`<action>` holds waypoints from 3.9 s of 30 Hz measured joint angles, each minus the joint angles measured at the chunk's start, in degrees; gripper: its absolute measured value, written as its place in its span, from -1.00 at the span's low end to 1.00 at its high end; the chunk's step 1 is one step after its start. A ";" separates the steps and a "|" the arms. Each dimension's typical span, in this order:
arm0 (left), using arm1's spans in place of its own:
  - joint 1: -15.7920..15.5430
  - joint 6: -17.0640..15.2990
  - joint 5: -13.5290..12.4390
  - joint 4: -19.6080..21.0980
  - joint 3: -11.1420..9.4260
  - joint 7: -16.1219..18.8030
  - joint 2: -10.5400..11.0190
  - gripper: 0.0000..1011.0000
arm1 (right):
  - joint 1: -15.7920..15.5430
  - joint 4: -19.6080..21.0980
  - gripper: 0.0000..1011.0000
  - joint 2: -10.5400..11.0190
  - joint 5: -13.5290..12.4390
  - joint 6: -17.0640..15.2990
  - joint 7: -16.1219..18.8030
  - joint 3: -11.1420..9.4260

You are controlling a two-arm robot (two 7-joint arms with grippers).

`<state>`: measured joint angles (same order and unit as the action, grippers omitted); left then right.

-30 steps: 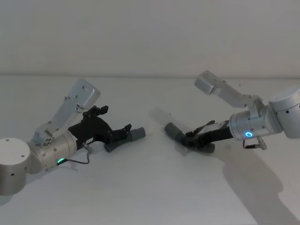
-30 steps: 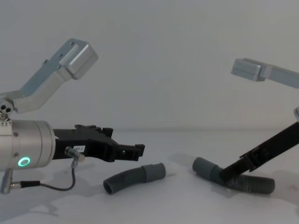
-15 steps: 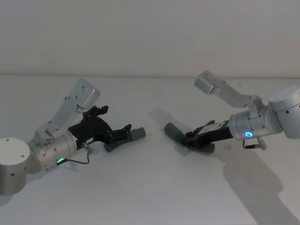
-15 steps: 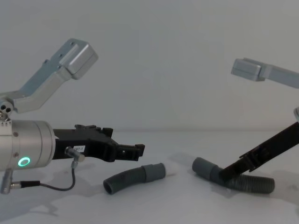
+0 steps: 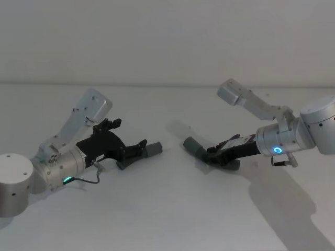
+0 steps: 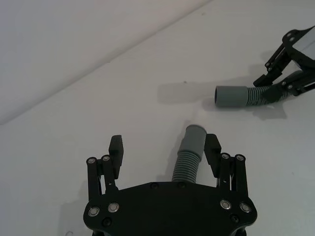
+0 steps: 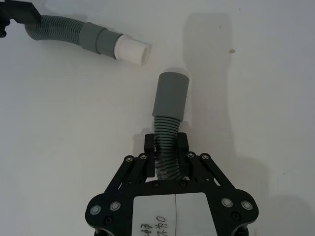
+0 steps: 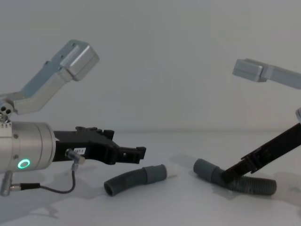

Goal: Use both hands to pick up one end of the pipe from the table, align the ends, and insert them.

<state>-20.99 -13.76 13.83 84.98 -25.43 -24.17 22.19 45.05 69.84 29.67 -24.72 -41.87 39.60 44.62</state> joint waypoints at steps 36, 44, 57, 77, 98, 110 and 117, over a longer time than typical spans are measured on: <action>-10.14 -0.36 -1.71 -11.78 -7.56 -12.22 2.06 0.98 | 0.00 0.00 -0.51 0.00 0.00 0.00 0.00 0.00; -11.21 -3.33 0.04 -12.57 -8.24 -14.84 2.29 0.98 | 0.00 0.00 -0.51 0.00 0.00 0.00 0.00 -0.01; -11.81 -6.25 2.21 -12.58 -8.66 -17.67 2.82 0.72 | 0.00 0.00 -0.51 0.00 0.00 0.00 0.00 0.00; -12.04 -7.53 3.16 -12.57 -8.84 -18.90 3.03 -0.37 | 0.00 0.00 -0.51 0.00 0.00 0.00 0.00 -0.01; -12.57 -4.89 3.10 -12.58 -9.43 -20.30 3.87 -0.37 | 0.75 2.06 -0.51 1.35 2.35 -0.62 -0.32 1.71; -13.67 3.04 3.38 -12.58 -9.75 -24.27 5.39 -0.37 | 2.56 6.57 -0.51 4.01 7.94 -2.36 -1.11 5.34; -14.41 5.71 3.28 -12.64 -10.42 -25.79 5.96 -0.37 | 4.09 9.75 -0.51 5.86 12.02 -2.90 -1.25 8.22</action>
<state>-35.39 -8.05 17.11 72.35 -35.85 -49.96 28.15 49.14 79.59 35.52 -12.70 -44.77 38.35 52.84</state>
